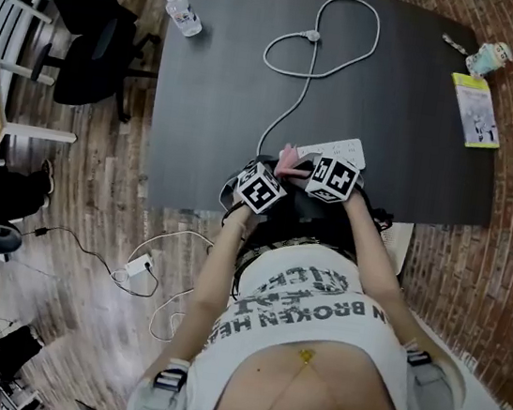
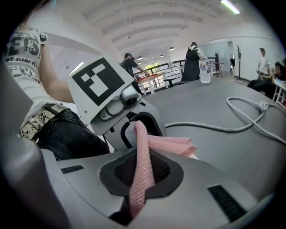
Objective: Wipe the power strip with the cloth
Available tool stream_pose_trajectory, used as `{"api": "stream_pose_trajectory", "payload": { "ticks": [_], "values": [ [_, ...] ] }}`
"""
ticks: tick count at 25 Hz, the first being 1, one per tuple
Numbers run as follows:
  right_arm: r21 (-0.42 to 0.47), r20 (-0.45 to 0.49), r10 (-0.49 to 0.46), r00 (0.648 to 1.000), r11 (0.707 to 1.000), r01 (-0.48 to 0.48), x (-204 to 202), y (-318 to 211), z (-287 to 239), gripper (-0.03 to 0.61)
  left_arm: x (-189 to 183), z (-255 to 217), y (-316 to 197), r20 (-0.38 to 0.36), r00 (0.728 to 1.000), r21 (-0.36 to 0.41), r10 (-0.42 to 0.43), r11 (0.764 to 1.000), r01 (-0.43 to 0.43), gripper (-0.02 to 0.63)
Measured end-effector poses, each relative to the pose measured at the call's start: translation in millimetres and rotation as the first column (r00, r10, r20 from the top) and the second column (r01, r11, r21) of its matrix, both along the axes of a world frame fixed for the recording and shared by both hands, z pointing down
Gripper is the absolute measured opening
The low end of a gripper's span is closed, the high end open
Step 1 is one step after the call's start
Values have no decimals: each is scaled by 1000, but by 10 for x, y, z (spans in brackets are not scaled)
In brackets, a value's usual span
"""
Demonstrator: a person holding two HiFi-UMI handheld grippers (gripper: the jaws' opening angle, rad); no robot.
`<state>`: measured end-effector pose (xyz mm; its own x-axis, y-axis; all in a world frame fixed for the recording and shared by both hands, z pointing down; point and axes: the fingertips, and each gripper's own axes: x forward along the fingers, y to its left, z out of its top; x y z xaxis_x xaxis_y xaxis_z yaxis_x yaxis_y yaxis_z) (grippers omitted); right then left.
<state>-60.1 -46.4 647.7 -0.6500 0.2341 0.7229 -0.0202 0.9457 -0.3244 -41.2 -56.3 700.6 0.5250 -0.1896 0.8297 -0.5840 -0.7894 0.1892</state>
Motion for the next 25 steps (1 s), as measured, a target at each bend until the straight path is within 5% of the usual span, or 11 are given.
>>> {"api": "stream_pose_trajectory", "payload": {
  "ticks": [25],
  "values": [
    [-10, -89, 53, 995, 998, -54, 15, 50, 139, 17, 1, 10, 16, 4, 1000, -3, 0, 1000, 0, 261]
  ]
}}
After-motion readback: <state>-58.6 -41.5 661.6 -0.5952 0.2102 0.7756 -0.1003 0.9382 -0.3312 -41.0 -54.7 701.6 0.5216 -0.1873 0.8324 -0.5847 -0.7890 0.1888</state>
